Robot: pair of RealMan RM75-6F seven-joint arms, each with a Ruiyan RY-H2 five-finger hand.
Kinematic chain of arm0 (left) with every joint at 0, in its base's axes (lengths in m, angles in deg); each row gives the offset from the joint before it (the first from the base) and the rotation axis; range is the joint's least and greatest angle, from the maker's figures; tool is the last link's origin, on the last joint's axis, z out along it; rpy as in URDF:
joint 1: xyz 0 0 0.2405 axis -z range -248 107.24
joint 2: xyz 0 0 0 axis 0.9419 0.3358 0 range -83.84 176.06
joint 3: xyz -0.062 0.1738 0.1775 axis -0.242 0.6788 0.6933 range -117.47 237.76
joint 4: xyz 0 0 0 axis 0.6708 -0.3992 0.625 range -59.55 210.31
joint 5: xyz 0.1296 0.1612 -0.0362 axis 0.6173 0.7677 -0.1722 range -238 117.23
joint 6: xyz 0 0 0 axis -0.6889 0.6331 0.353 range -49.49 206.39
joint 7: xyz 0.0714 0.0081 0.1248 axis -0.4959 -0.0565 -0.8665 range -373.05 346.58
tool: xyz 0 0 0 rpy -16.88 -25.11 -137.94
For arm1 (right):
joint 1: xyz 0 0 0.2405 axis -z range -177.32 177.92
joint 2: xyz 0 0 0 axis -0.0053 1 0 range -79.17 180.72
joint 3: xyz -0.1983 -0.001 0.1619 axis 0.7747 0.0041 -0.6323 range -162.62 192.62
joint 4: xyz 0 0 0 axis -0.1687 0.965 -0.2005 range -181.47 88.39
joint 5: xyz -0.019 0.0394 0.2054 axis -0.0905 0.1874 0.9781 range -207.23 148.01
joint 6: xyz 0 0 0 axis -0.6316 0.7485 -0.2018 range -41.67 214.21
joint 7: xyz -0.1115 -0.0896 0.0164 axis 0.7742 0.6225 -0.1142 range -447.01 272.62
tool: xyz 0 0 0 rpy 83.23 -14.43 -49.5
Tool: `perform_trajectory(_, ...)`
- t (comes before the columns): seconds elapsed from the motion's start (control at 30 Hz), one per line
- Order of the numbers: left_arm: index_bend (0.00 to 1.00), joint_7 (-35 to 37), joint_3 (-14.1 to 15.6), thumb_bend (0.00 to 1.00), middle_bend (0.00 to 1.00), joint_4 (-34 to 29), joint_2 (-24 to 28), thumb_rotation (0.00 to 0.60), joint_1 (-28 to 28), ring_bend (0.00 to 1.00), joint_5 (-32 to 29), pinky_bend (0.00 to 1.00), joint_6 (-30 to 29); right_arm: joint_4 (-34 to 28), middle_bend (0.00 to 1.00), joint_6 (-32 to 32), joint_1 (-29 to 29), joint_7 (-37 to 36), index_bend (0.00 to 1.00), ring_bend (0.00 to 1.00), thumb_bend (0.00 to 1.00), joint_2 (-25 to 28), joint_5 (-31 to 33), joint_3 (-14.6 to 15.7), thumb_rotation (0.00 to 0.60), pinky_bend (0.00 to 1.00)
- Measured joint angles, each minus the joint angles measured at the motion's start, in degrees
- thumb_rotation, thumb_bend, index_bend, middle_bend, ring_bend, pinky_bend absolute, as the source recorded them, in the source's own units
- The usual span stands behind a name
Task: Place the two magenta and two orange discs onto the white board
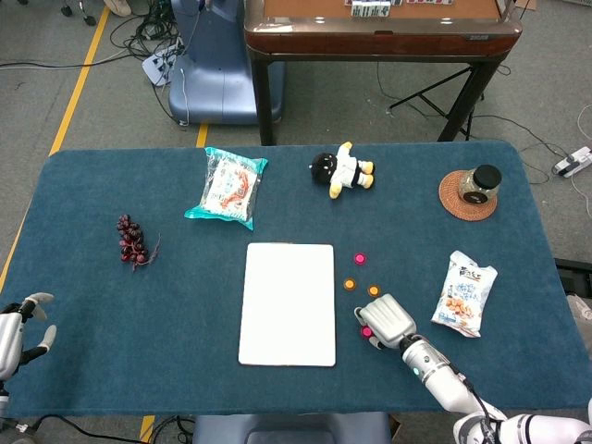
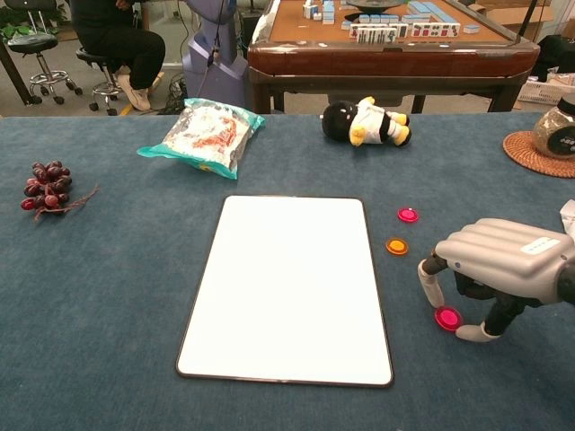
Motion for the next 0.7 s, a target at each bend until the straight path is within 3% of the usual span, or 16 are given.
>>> perform_trajectory(0.37,0.39,-0.5,0.0,0.38,0.51,0.1,-0.2,0.6,0.0,0.42,0.0,0.63,-0.1,-5.9,1.0,1.1,-1.7,0.7,0.55,1.0,0.27,2.0,-1.9,-1.3,0.6,1.0)
perform_trajectory(0.7,0.39,-0.2,-0.3,0.38,0.51,0.3,0.0,0.6,-0.1,0.42,-0.5,0.63,-0.2,-6.7,1.0,-1.9,-7.1,4.5,0.55,1.0,0.27,-2.6,2.8,-5.1,0.6,1.0)
